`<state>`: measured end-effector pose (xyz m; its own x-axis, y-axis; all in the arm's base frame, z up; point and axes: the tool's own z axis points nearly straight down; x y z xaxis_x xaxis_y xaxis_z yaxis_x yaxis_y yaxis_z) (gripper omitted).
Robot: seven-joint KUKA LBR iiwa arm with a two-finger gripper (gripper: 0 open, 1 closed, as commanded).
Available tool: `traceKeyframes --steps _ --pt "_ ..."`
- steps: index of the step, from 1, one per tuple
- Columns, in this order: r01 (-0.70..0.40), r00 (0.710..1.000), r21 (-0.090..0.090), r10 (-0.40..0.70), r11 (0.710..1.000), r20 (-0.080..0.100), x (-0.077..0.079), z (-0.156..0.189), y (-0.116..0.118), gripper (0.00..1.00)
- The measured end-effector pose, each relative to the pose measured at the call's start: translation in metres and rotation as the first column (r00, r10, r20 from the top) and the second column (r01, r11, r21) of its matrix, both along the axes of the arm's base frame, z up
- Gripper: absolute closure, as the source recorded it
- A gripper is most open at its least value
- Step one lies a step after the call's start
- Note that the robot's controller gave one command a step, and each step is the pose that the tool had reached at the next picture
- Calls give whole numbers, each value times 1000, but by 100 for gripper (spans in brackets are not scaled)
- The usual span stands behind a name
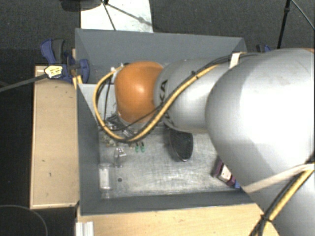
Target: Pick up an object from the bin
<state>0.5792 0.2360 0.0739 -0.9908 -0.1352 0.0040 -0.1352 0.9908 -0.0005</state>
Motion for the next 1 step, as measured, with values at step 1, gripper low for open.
traceKeyframes --steps 1 --pt "328 945 0 -328 945 2 -9 0 -19 0"
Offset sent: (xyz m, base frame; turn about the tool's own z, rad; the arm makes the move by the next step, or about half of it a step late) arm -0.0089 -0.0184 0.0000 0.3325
